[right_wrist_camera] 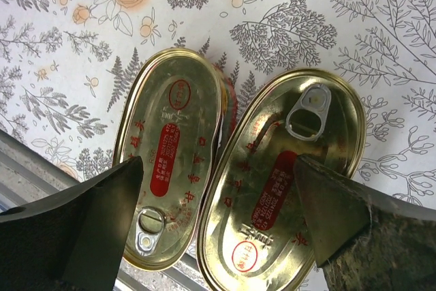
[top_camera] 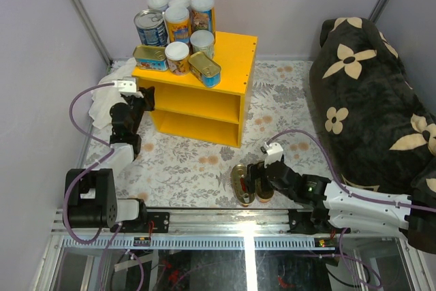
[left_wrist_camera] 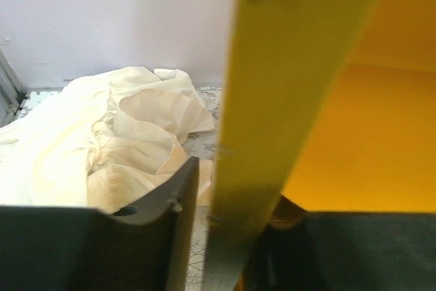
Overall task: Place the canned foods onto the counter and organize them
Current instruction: Move the counter to the center of the board, then pick up the canned food from the center of the board.
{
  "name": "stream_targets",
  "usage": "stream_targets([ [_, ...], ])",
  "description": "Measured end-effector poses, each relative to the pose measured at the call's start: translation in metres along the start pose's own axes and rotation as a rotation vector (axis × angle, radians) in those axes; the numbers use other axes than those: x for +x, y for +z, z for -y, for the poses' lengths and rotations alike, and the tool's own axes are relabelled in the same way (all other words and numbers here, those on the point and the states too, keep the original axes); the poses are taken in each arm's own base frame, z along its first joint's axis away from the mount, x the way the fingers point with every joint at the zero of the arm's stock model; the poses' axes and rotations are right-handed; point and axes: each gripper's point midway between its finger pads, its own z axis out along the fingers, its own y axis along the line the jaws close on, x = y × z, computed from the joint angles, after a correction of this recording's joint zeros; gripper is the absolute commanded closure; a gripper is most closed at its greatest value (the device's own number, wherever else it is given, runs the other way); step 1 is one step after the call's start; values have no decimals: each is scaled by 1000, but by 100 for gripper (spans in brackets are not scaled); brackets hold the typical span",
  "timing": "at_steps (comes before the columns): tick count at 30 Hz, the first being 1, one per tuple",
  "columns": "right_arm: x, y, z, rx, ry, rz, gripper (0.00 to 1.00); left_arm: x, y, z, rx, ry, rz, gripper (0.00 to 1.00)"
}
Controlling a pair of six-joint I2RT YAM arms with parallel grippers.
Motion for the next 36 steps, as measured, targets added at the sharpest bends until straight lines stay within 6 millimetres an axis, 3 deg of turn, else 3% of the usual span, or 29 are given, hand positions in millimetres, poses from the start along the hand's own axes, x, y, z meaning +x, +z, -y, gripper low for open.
stream_targets([
  [4,5,-4,-2,5,-34,-2,0,2,-3,-10,-50,-52,-19,51],
  [6,10,-9,0,16,-57,-6,0,2,-5,-14,-68,-71,-27,31],
  [7,12,-12,1,24,-69,-8,0,2,-7,-16,-84,-82,-31,28],
  [9,11,-18,4,47,-90,-7,0,2,-12,-24,-124,-106,-40,2],
  [10,9,-21,5,58,-95,-2,0,1,-15,-26,-141,-118,-40,0],
  [17,-14,-36,10,164,-87,14,1,-5,-36,-32,-216,-216,-34,0],
  [25,20,-43,26,244,-144,-120,1,-8,-62,-30,-255,-290,-11,0],
  [31,44,-46,18,221,-193,-205,0,-8,-68,-28,-262,-332,5,0],
  [36,53,-38,17,232,-205,-227,0,-7,-68,-28,-263,-355,4,0],
])
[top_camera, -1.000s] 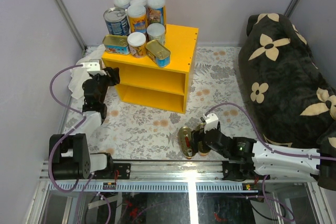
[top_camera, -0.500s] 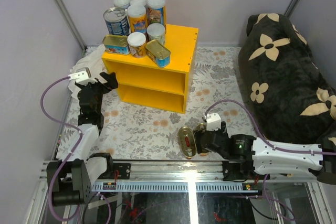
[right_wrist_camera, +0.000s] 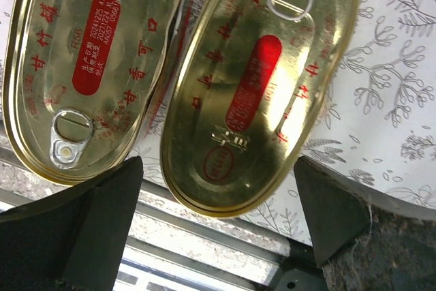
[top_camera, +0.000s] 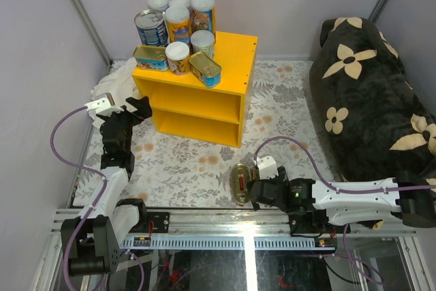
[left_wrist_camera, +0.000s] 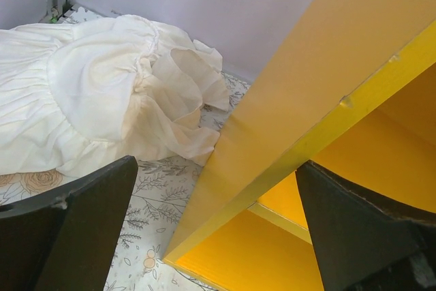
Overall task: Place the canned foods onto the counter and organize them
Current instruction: Pick up the canned food from the center of the board.
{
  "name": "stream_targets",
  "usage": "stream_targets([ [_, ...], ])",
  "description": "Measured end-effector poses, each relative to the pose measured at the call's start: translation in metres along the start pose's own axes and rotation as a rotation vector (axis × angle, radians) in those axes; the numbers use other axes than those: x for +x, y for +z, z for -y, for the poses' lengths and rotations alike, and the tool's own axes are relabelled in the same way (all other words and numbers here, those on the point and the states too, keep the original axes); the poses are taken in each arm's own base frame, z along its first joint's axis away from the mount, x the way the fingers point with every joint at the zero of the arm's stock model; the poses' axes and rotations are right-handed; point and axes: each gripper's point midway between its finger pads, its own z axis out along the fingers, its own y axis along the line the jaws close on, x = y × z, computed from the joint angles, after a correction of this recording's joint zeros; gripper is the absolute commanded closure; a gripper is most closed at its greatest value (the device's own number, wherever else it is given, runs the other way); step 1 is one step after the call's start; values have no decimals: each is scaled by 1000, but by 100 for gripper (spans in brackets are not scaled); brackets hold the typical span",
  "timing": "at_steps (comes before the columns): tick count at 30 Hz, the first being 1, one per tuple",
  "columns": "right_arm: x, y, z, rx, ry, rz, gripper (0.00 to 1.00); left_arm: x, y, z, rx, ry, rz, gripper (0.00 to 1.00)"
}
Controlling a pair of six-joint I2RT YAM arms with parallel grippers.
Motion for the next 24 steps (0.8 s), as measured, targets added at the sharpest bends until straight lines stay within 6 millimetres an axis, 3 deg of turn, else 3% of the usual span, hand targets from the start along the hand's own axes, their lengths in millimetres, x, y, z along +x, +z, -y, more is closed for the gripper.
stream_targets([
  [7,2,19,-5,45,-28,0,14,2,1,0,-1,-12,-6,0],
  [11,0,31,2,93,-1,-10,14,2,1,0,-1,-12,-7,0],
  [15,-8,38,7,102,60,13,6,2,0,-1,-5,-17,-6,0],
  [24,-23,54,19,101,148,69,6,4,-4,-1,-27,-89,-23,0],
])
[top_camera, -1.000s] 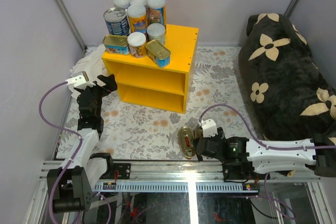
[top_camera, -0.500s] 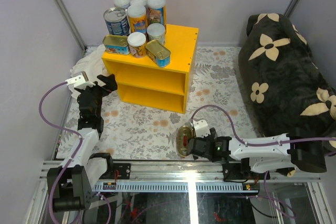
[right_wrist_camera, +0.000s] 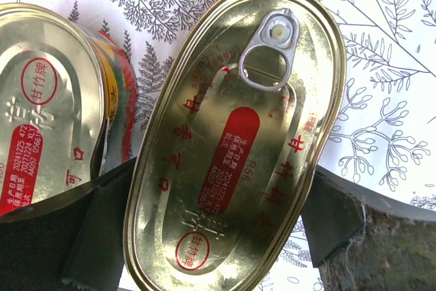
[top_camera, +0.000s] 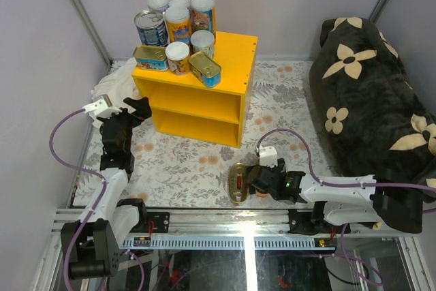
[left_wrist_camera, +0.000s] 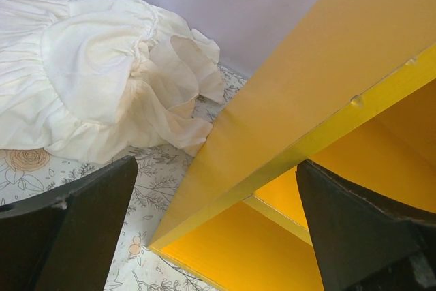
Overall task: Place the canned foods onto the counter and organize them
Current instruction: Pick up the canned food from the center of the board.
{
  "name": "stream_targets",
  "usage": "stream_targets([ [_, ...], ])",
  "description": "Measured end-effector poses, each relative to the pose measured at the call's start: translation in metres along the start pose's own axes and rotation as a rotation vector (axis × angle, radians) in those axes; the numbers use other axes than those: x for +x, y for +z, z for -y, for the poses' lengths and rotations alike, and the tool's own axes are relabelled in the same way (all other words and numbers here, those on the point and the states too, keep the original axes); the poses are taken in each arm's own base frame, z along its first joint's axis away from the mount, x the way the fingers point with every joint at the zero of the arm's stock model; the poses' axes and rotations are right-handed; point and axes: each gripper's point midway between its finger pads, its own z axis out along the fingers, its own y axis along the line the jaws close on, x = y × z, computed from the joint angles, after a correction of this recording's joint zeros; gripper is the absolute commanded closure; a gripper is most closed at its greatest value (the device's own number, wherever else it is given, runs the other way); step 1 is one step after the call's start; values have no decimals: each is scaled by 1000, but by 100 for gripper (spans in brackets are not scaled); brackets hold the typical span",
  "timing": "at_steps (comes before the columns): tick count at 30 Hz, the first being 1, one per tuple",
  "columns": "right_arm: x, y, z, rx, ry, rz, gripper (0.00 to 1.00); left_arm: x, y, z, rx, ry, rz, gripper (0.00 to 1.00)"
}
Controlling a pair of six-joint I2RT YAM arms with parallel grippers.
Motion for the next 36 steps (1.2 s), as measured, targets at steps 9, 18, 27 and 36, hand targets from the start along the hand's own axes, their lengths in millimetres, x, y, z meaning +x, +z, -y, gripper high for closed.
stream_targets([
  [9,-6,-3,6,3,29,9,5,0,-3,0,-12,-18,-7,0],
  [18,-9,-6,18,10,74,9,0,0,-2,-1,-12,-22,-9,0],
  [27,0,5,16,39,48,-33,14,1,-2,0,-14,-30,-11,0],
  [36,-1,3,15,26,48,-33,75,1,-2,-1,-19,-40,-16,0],
])
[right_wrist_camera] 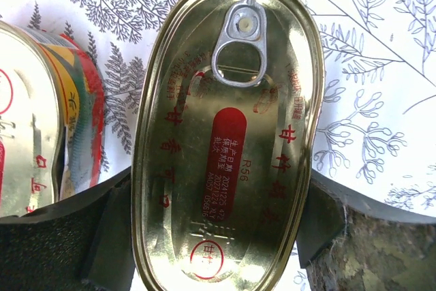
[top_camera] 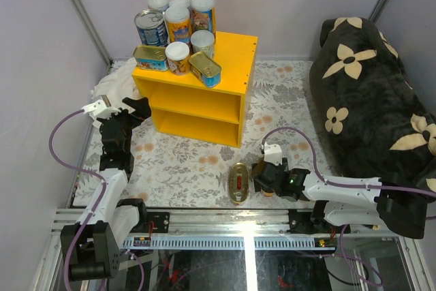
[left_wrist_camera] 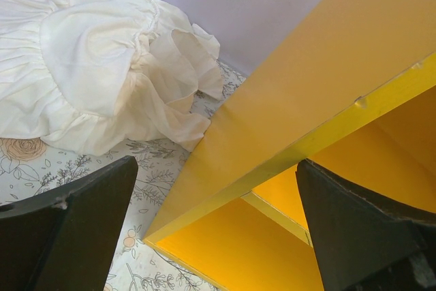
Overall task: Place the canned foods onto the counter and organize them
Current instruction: Pick up the canned food from the center of the board, then place the canned food on the counter.
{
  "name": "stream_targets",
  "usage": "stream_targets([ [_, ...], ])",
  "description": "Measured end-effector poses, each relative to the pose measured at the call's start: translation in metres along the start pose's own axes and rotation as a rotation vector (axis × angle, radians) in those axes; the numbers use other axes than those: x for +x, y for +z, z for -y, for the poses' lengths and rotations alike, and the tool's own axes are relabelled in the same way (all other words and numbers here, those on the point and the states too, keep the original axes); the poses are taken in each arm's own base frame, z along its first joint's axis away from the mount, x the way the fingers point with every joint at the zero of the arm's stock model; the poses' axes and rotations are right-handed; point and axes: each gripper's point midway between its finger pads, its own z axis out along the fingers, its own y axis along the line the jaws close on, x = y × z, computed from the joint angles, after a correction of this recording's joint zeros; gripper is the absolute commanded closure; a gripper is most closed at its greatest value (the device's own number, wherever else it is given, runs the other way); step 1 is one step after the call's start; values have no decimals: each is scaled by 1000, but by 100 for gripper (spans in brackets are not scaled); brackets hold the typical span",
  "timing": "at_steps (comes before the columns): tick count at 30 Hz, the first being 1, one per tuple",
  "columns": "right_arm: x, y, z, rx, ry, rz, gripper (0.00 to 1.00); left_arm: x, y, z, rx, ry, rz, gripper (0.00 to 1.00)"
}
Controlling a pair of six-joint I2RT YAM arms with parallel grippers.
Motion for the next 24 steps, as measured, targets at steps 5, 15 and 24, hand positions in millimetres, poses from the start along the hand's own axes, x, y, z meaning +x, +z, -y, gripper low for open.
stream_targets([
  [5,-2,-9,7,4,-40,-5,93,0,0,0,-1,0,0,0],
  [15,-113,-90,-14,-95,-62,226,100,0,0,0,-1,0,-1,0],
  [24,-198,-172,0,-84,-75,433,100,0,0,0,-1,0,-1,0],
])
